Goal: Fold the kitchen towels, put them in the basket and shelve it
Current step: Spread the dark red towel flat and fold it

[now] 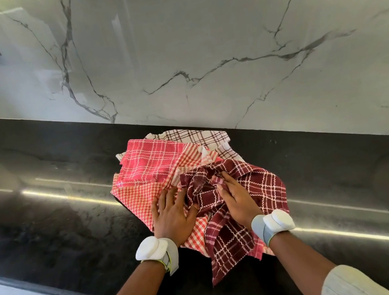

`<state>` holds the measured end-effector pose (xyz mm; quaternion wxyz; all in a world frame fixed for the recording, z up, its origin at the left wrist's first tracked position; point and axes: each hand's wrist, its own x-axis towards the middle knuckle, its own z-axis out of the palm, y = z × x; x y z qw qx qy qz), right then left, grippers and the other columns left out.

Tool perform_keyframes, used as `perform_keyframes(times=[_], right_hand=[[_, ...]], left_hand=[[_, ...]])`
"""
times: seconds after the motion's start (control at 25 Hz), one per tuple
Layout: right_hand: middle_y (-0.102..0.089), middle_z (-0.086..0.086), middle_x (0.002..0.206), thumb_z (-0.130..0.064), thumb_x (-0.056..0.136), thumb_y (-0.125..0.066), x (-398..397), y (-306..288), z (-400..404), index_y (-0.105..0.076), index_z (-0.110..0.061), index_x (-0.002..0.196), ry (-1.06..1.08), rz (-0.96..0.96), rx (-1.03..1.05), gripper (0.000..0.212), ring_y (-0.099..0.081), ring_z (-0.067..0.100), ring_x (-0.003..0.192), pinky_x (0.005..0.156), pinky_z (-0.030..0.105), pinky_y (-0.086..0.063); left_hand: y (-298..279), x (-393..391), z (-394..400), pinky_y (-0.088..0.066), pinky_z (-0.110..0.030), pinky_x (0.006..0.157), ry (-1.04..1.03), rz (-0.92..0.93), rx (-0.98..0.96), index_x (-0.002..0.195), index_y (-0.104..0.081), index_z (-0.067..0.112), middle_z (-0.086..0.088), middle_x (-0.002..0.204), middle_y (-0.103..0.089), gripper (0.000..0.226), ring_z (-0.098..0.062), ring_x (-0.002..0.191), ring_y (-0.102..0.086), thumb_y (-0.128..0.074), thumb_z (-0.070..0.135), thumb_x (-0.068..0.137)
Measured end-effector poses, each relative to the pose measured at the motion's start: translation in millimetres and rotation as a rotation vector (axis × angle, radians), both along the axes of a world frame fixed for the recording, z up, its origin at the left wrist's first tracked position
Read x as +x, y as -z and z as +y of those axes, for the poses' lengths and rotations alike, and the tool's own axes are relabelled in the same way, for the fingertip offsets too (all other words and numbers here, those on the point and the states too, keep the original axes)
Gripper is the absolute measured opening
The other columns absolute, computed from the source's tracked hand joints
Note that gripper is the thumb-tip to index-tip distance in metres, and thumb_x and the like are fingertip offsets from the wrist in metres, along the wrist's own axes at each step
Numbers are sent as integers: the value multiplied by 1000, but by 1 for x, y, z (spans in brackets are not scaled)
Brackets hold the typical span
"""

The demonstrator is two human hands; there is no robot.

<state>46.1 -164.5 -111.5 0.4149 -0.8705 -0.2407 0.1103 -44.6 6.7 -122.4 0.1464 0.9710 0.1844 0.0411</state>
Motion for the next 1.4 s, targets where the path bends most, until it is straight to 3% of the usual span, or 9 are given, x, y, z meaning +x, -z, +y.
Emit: perform_keyframes(times=[0.12,0.28,0.48,0.72,0.84,0.96,1.08,1.28,1.4], right_hand=[[-38,-8,148,-41,102,-35,3,-28,-3,-43,-19,143,119,64,175,47,-33,9,136,113,22,-17],[-69,0,115,-60,93,-40,27,-83,-15,-67,-22,117,235,129,508,52,-63,17,110,101,41,-46],[-71,12,101,-35,103,-38,51,-193,-69,-69,-8,108,340,-71,796,41,-67,21,92,87,36,-54],[-72,13,95,-48,99,-39,83,-266,-178,-74,-16,87,676,-271,830,49,-69,27,88,87,43,-55],[-69,21,102,-40,100,-42,100,-284,-234,-71,-3,98,865,-326,620,47,-64,34,97,91,41,-49],[-66,20,111,-40,96,-47,123,-288,-288,-71,-3,100,841,-279,95,44,-60,36,107,88,35,-44],[-66,19,94,-40,91,-56,134,-291,-326,-65,-4,75,762,-242,-287,40,-61,35,93,73,30,-40],[-70,13,91,-18,87,-64,141,-313,-363,-70,-7,85,870,-550,185,13,-66,30,86,77,36,-50],[-69,3,78,-20,90,-66,105,-305,-372,-68,-15,83,858,-699,545,9,-67,17,69,64,32,-54]], left_hand=[[-31,18,-13,1,-53,117,46,-100,-101,146,-26,33,2,158,-16,73,-23,147,-4,-24,72,84],[-82,43,-49,-10,-46,116,294,-227,-213,146,-25,32,5,154,-27,84,-19,142,-21,-32,80,77],[-153,91,-95,-46,-35,87,378,-537,-360,116,-57,25,5,114,-58,31,-18,104,-56,-61,22,86],[-228,143,-152,-40,-29,73,319,-599,-304,101,-62,31,9,101,-68,19,-19,90,-62,-54,23,87],[-246,169,-174,-47,-32,74,339,-588,-201,103,-64,31,4,100,-71,19,-24,92,-64,-52,26,88],[-274,197,-206,-48,-36,82,353,-483,-49,106,-65,27,-4,108,-69,22,-31,99,-63,-51,27,89],[-296,229,-247,-49,-36,87,401,-280,-32,111,-63,18,-12,118,-64,26,-35,105,-61,-49,21,90],[-318,258,-303,-49,-37,85,405,-571,-648,101,-57,15,-11,105,-64,14,-35,99,-60,-45,12,94],[-303,231,-304,-44,-33,81,532,-1005,-584,96,-56,20,3,97,-62,15,-18,92,-57,-49,7,90]])
